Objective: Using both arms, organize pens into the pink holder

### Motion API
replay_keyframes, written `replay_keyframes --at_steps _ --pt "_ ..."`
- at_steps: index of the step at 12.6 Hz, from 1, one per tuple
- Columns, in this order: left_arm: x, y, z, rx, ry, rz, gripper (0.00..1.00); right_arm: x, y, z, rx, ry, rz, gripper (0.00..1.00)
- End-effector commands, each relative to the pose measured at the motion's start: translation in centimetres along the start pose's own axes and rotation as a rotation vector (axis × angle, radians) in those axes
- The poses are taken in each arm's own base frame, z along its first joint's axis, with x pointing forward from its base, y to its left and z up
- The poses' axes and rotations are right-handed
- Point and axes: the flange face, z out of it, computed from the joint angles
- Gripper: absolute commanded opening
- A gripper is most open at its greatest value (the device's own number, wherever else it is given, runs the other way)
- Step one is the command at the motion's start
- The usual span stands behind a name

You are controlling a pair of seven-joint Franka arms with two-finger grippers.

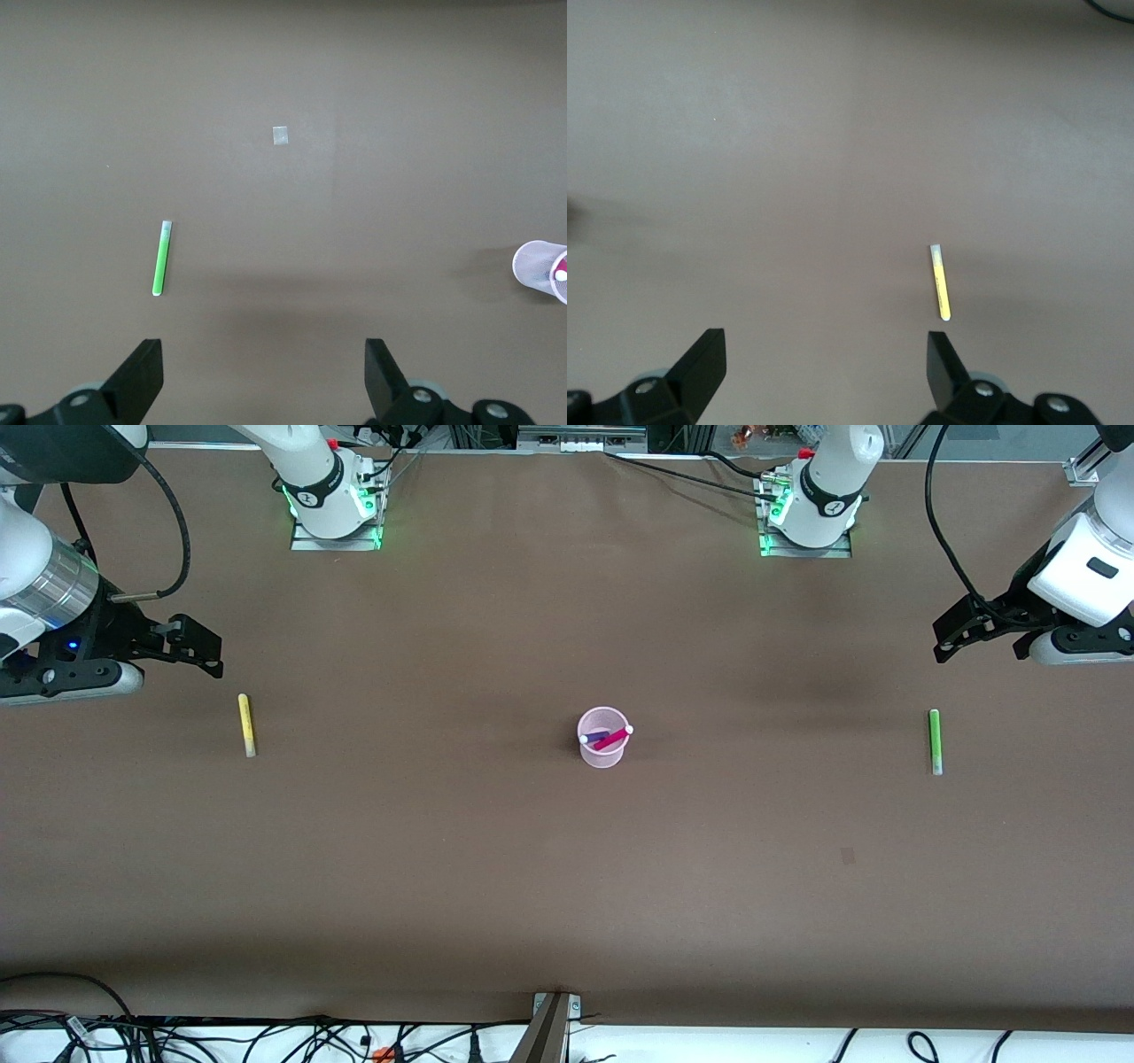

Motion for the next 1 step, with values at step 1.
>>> replay_keyframes --at_steps 1 --pt "-0.39 0.01 -0.25 0.019 -0.003 0.03 1.0 -0.06 -0.15 -0.57 -0.014 -0.002 -0.005 1.0"
